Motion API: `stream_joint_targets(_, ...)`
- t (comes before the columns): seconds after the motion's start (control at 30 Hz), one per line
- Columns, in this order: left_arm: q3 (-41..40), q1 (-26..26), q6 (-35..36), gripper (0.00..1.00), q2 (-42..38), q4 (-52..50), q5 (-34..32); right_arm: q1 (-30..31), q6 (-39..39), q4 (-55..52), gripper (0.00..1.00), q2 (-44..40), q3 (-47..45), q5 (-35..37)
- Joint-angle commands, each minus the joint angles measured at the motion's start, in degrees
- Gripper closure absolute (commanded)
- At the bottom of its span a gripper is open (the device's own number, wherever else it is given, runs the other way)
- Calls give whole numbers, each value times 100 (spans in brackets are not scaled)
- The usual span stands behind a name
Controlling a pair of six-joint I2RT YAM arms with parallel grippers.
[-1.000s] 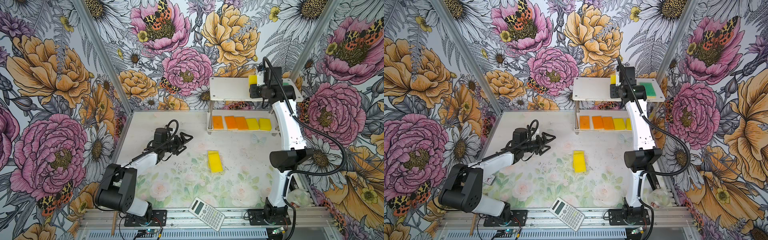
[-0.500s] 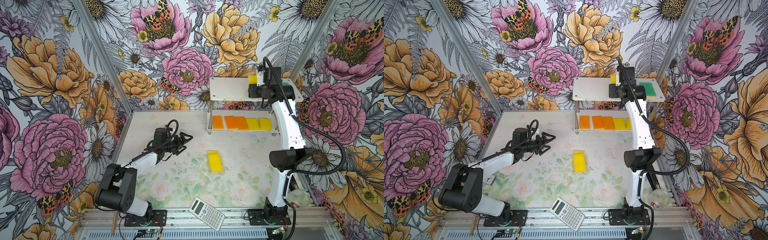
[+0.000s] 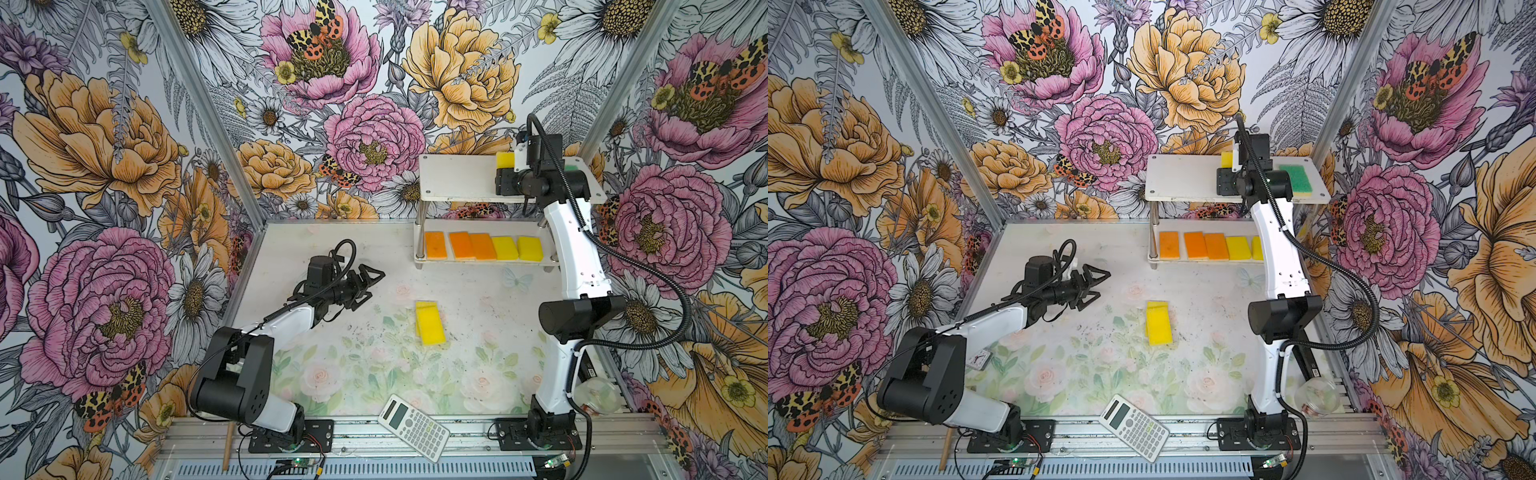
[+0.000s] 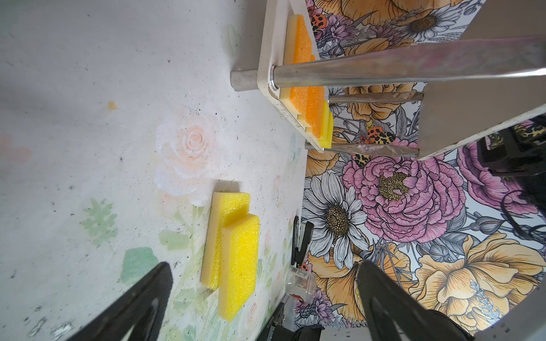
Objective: Arrange cleaning sponges on a shelf
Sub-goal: Place the cleaning sponge at the shelf.
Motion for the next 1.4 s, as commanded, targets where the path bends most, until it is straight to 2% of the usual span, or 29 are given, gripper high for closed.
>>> stream_joint_targets(0.0,-18,44,131,1,66,4,-81,-33,76,77,28,156,108,149)
stream_joint_targets(0.2,-18,57,131,1,50,8,-70,-31,113,91,28,132,109,160)
stream_joint_targets(0.47,-18,59,132,1,47,3,-65,-30,117,123,21,112,114,152)
stream_joint_targets(0.67,-17,50,123,1,56,6,-72,-36,76,139,19,108,115,143)
stream_joint_targets(0.8,-17,48,131,1,65,6,-69,-34,-7,139,23,116,110,98)
stream_joint_targets(0.97,-18,53,131,1,90,2,-79,-30,-120,135,32,123,108,2)
stream_joint_targets(1.37,-61,58,153,1,84,16,-87,-35,-356,139,43,149,81,-146)
